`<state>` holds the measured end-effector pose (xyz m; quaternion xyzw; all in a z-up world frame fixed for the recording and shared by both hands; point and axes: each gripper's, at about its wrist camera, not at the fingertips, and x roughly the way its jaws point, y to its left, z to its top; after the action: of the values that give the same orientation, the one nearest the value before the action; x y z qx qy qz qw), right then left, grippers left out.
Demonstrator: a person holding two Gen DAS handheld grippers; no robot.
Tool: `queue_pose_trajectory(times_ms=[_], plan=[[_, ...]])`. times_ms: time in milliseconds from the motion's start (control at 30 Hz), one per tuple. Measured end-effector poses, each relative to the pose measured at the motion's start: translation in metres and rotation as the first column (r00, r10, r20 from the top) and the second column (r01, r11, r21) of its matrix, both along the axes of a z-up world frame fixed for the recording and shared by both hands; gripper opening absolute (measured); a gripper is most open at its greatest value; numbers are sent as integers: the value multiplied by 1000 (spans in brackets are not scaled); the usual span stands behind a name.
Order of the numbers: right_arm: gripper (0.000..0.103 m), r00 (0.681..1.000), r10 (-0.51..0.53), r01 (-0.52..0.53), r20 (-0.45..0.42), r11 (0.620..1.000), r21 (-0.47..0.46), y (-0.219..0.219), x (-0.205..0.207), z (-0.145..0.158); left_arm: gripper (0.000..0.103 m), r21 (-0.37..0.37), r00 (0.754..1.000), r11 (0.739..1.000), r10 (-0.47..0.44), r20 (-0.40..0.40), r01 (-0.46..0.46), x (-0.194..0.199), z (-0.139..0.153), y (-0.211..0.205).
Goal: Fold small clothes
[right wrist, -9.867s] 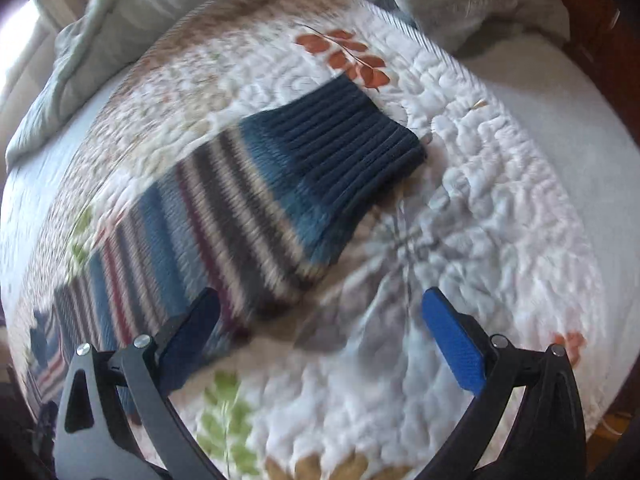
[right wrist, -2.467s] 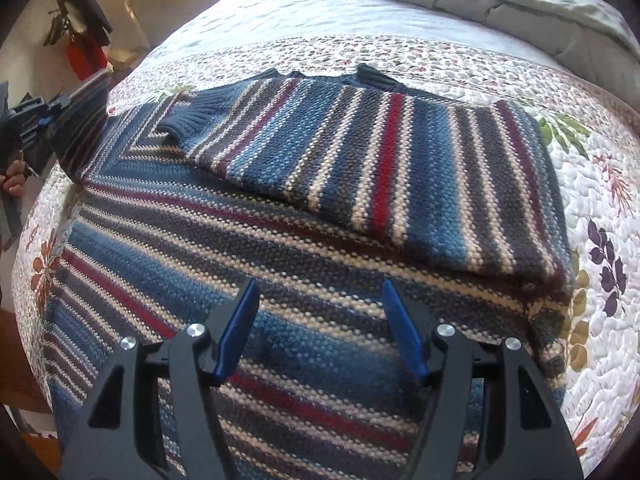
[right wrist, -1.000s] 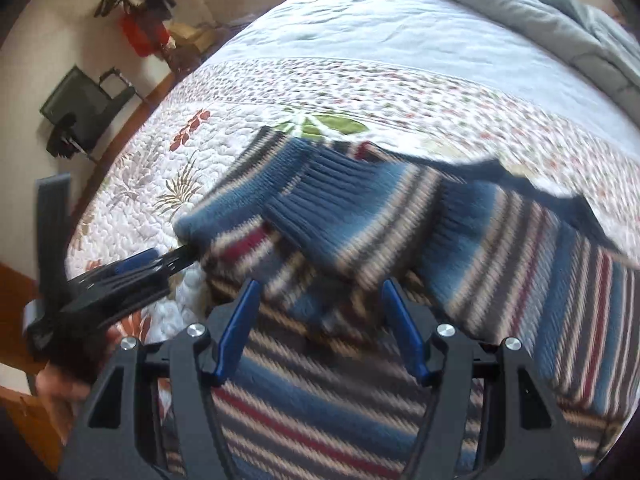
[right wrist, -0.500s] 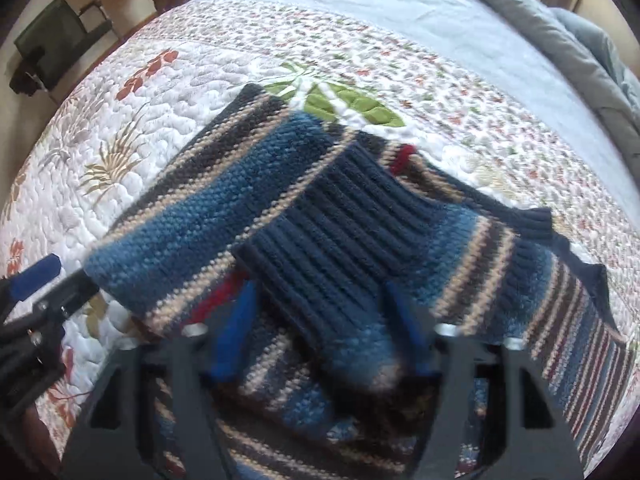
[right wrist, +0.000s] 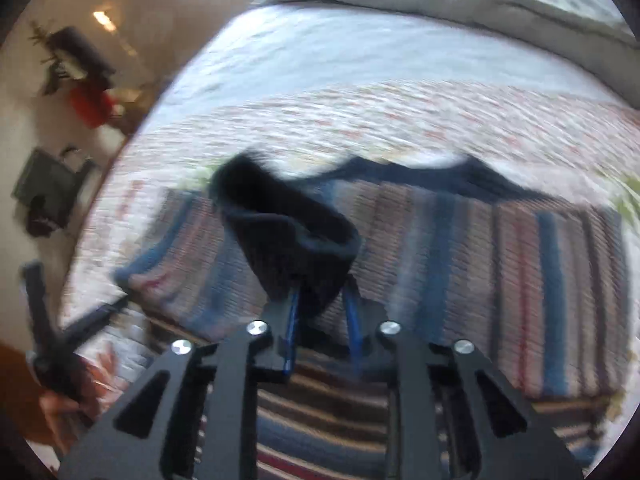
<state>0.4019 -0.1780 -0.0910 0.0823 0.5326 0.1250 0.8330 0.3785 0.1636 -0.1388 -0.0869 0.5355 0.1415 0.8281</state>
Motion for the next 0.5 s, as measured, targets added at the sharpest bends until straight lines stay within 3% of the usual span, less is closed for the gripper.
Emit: queue_pose_trajectory(times_ms=[33,67,233,333,400,500], plan=[[42,999,-34,33,-15,999,-34,-18,-6,-6,72,2,1000,1000,-8,-3,8,1,-1,-3],[46,998,-58,57,-25,997,-46,-30,-10,-11,72,2,1000,1000,-15,-4,15,1,-2,-5],[53,986,-142,146,-84,988,52,-79,-22,-23,72,39,998,998,-58,-7,59,2,-3,-22],[65,987,-135,144,-85,984,109,-80,-16,-21,72,32,997,997,-72,-5,72,2,-1,-28],[66,989,-105,121,-105,980,159,-75,-3,-22,72,30,997,996,-81,-1,81,1,2,-30],[66,985,-71,96,-157,984,153,-56,14,-35,74,-40,995,994,-99,2,99,0,2,-31]])
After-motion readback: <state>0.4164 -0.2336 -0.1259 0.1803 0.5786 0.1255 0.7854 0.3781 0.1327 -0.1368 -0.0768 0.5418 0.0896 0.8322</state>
